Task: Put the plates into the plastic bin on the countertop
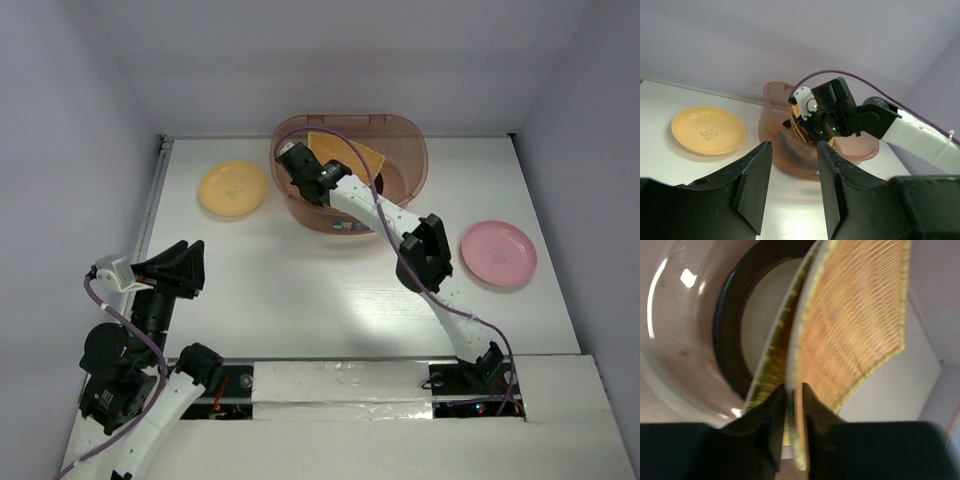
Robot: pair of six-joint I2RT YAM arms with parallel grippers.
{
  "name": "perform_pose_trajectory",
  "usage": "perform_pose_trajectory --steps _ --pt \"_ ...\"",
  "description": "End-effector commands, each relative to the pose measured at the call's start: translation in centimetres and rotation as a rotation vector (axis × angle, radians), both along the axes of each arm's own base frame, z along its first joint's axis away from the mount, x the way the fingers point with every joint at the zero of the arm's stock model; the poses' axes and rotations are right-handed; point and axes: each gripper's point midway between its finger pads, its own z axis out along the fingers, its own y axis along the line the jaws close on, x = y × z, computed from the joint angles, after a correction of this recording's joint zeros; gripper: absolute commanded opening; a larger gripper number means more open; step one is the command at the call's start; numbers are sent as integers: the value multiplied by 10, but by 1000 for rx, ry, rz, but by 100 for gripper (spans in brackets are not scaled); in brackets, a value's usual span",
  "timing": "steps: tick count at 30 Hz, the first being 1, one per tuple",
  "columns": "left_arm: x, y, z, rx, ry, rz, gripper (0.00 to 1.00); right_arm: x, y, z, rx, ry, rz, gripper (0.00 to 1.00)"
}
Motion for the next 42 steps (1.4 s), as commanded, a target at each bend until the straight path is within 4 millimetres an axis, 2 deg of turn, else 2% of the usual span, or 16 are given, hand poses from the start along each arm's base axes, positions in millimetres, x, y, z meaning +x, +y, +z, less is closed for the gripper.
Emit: perform_pose_trajectory --steps 1,4,9,17,18,19,20,21,25,26,28,32,35,39,40,42 --pt "9 -3 3 14 -3 10 38 7 4 29 27 -107 -23 28" --pt "15 -4 -2 26 20 24 38 7 5 47 79 -141 -40 53" --pt "26 -6 -8 41 61 42 38 -9 8 122 336 -218 -45 62" --pt "50 -16 -11 37 140 57 38 -63 -5 184 695 -228 -46 66" --pt "52 -18 -7 17 143 54 38 -71 -3 185 745 -211 -30 49" --pt "61 -23 -11 17 169 54 38 -82 -9 154 732 -163 -46 31" --pt "66 -27 -13 12 184 49 37 -93 -15 191 890 -232 -49 10" --pt "71 -31 -14 3 195 42 33 -103 -19 194 952 -238 -45 0" --pt "106 -57 -44 -30 331 11 12 -156 -33 195 1207 -213 54 0" --pt "113 -60 -44 -56 331 13 8 -166 -38 176 1230 -192 44 0" --pt "131 -57 -56 -104 350 66 1 -188 -59 196 1316 -238 70 0" --pt "162 -36 -85 -167 407 208 0 -220 -89 198 1368 -268 93 0" --pt "190 -13 -119 -199 481 280 9 -237 -107 191 1392 -290 105 0" --pt "222 18 -167 -265 580 318 41 -249 -116 176 1382 -269 109 4" --pt "230 23 -191 -268 642 327 44 -254 -113 172 1378 -241 131 9" --pt "244 31 -204 -316 667 306 46 -259 -111 168 1366 -213 157 13"
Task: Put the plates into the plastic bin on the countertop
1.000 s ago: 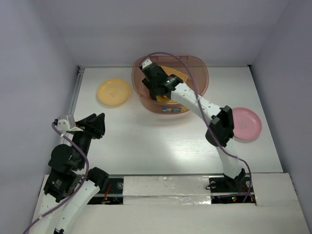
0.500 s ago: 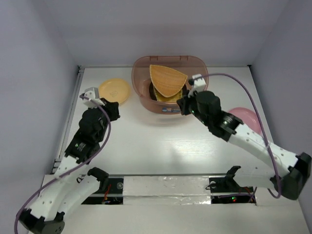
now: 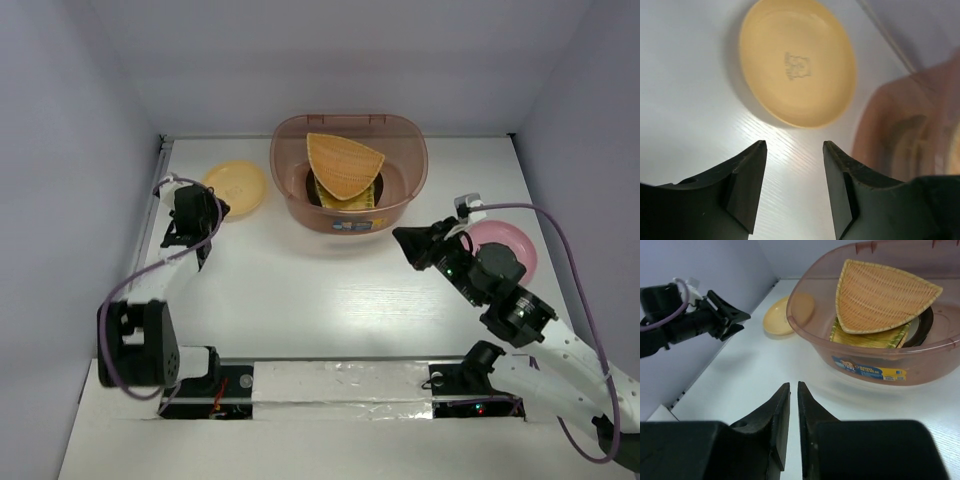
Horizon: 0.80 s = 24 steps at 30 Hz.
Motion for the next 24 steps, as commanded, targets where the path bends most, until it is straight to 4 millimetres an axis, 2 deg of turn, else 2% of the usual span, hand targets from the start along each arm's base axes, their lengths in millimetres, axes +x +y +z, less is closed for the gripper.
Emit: perform_pose_trajectory --steps 1,3,4,5,6,7,8,9,10,11,15,17,18,20,22,23,24 --pt "26 13 -25 -145 0 6 47 -11 11 -6 -3 4 83 19" --pt "41 19 -28 -161 3 17 49 -15 10 -9 -13 0 96 25" --pt "45 26 -47 -155 49 36 49 -17 10 -10 -15 0 106 30" --pt "48 28 -55 -149 76 45 50 -18 10 -12 -22 1 113 30" --pt "58 31 -51 -140 70 50 50 -20 10 -16 -28 4 120 30" --pt "61 31 -68 -139 115 53 50 -22 12 -18 -32 5 136 30" --pt "64 36 -73 -135 132 60 50 -23 13 -18 -26 3 145 30" --pt "73 39 -69 -128 128 65 50 -24 15 -21 -26 7 156 30" --pt "75 39 -84 -130 166 70 50 -27 19 -23 -27 10 183 30" --pt "76 40 -90 -129 184 74 50 -28 21 -23 -21 11 194 30" --pt "86 43 -98 -128 190 90 49 -31 27 -29 -31 23 229 29" --pt "85 44 -112 -128 236 96 44 -30 26 -28 -30 21 220 29" --pt "90 47 -110 -115 241 110 38 -29 25 -28 -29 22 217 29" --pt "87 48 -120 -108 280 108 26 -28 24 -25 -25 18 208 29" --pt "84 50 -123 -92 293 112 6 -27 25 -24 -25 18 208 29" --pt "81 51 -126 -85 310 117 0 -27 25 -24 -23 17 208 29" --pt "79 53 -126 -77 316 126 0 -24 24 -24 -20 22 191 28"
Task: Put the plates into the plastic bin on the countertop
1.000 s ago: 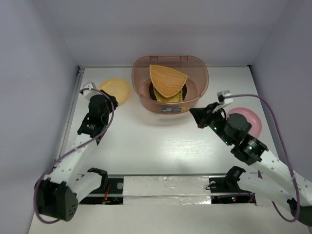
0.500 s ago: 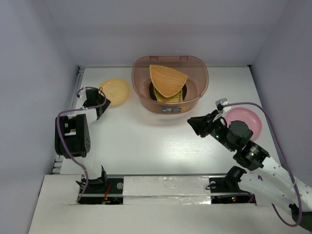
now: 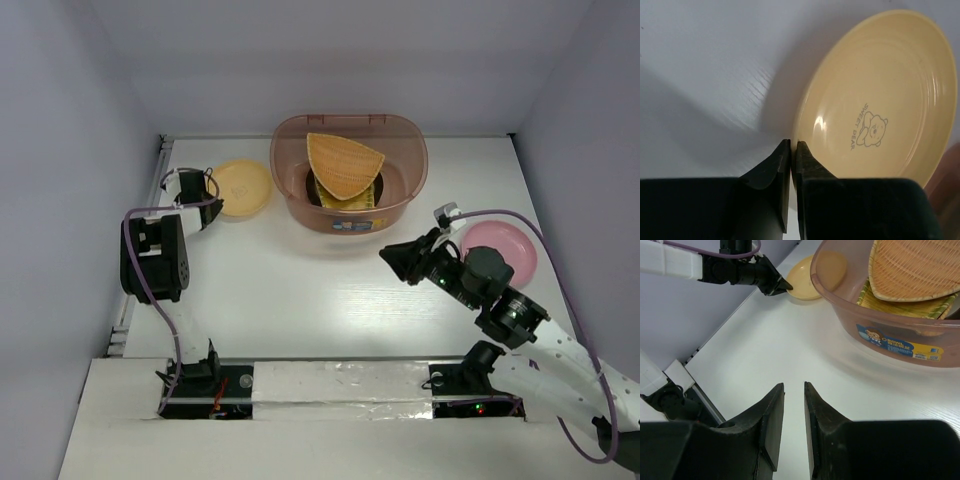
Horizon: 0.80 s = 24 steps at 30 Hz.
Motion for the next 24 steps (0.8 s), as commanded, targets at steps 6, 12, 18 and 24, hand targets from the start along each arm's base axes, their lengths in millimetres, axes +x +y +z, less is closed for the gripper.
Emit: perform_pose_trajectory --steps 6,12,18,24 --pt "-11 39 82 87 -116 94 0 4 4 9 42 -21 -7 29" --pt "-27 29 255 100 -551 67 0 5 -5 9 60 -21 -47 28" --pt "-48 -60 322 52 -729 -173 0 9 -23 11 122 -1 -154 10" --pt "-26 -161 329 60 -714 -360 0 10 -43 10 176 35 -249 0"
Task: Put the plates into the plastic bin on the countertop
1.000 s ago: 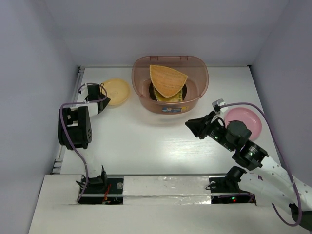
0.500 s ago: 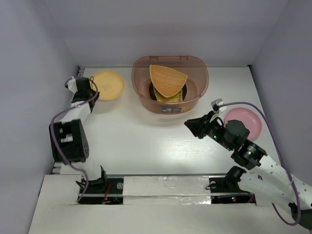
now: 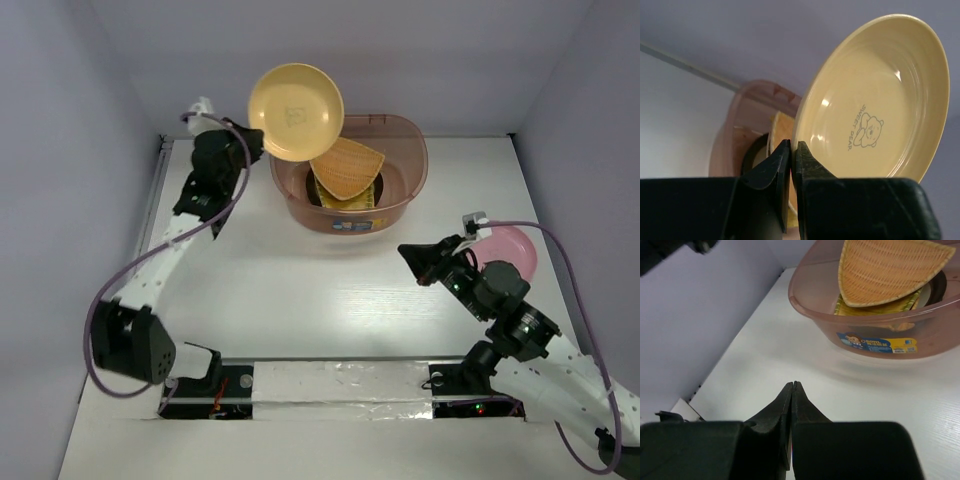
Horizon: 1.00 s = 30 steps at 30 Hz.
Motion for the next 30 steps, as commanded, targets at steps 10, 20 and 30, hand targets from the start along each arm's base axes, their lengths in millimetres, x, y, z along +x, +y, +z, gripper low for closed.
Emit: perform_pose_trajectory --steps 10,20,30 --pt "84 -110 -75 234 205 -108 0 6 -48 -4 109 68 -252 5" --pt "89 -129 -135 373 344 -97 5 23 -70 -35 75 166 -446 6" --pt "84 -117 -150 412 373 -58 25 24 -81 -33 63 171 -501 8"
